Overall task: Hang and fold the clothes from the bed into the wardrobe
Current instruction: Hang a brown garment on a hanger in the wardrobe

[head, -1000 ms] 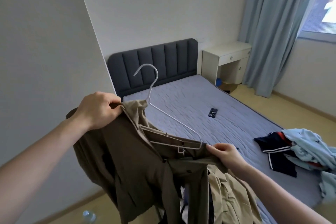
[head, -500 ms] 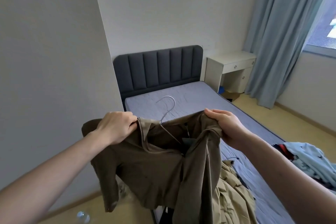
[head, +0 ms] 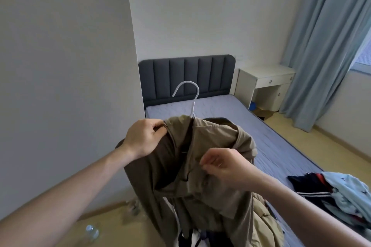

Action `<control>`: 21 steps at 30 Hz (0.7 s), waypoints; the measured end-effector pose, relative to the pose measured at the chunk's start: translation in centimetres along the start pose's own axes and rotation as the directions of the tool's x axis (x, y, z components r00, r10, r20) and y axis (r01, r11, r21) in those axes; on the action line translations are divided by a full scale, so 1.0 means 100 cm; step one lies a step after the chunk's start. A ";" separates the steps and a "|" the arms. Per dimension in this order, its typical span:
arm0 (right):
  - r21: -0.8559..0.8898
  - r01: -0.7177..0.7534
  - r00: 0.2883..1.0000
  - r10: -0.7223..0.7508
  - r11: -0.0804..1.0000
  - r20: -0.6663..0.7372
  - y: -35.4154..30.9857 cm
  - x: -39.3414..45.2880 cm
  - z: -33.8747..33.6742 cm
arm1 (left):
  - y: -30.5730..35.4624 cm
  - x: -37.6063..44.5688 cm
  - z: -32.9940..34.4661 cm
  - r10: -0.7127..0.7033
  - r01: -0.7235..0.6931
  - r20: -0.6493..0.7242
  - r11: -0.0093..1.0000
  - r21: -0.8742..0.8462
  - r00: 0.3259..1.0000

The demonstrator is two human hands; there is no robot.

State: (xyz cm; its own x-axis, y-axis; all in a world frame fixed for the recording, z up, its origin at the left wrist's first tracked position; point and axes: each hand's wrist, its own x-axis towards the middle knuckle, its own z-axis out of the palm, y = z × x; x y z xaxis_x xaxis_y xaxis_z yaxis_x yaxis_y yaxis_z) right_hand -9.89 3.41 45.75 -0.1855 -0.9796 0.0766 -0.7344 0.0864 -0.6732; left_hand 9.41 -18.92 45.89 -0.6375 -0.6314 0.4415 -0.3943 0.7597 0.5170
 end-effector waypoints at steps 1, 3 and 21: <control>0.020 0.008 0.995 -0.006 1.000 -0.096 0.008 -0.002 -0.004 | 0.001 -0.001 -0.002 0.010 -0.010 -0.004 1.000 -0.007 1.000; 0.004 0.040 0.949 -0.036 0.999 -0.315 0.023 -0.005 -0.014 | 0.004 -0.001 -0.006 0.023 -0.023 -0.007 1.000 -0.008 1.000; -0.161 -0.029 0.983 -0.001 0.987 -0.183 0.016 0.033 -0.038 | 0.021 -0.026 -0.030 -0.132 0.133 -0.026 0.991 0.020 0.991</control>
State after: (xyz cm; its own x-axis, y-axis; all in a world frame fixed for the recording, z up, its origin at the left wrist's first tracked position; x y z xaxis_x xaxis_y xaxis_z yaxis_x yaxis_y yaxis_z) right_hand -14.18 1.03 47.73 -0.3011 -0.9300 0.2109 -0.8243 0.1426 -0.5479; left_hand 12.24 -16.14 47.95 -0.5622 -0.7300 0.3885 -0.4883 0.6722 0.5565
